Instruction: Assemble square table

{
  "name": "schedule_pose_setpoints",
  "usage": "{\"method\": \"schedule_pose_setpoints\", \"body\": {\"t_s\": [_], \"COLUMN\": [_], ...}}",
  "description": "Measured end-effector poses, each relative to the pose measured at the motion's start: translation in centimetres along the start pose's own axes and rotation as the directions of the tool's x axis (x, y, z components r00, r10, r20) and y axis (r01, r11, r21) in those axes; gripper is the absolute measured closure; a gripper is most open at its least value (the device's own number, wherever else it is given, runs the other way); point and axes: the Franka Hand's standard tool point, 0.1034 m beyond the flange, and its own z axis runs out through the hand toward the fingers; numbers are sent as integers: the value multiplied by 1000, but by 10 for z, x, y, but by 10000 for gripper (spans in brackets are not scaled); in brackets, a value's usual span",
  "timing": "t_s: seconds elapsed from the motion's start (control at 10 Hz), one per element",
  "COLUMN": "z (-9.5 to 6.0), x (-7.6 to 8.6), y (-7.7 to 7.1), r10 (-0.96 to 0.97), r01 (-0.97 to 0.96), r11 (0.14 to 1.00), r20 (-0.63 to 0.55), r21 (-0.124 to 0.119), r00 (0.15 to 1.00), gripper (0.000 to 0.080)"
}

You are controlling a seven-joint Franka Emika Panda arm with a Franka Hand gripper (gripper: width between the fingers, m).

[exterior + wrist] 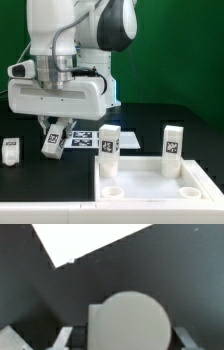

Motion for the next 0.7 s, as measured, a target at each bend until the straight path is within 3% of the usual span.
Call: {"method": "schedule_pose_setpoints", "body": {"t_s": [0.3, 0.7], "z": [16, 23], "x": [-15, -19], "y": [1, -5], "r10": [2, -4], "r01": [-3, 1], "r11": [1000, 1000], "r20": [-44, -72], "r21": [-21, -31], "r00": [999, 997], "gripper": [514, 514]}}
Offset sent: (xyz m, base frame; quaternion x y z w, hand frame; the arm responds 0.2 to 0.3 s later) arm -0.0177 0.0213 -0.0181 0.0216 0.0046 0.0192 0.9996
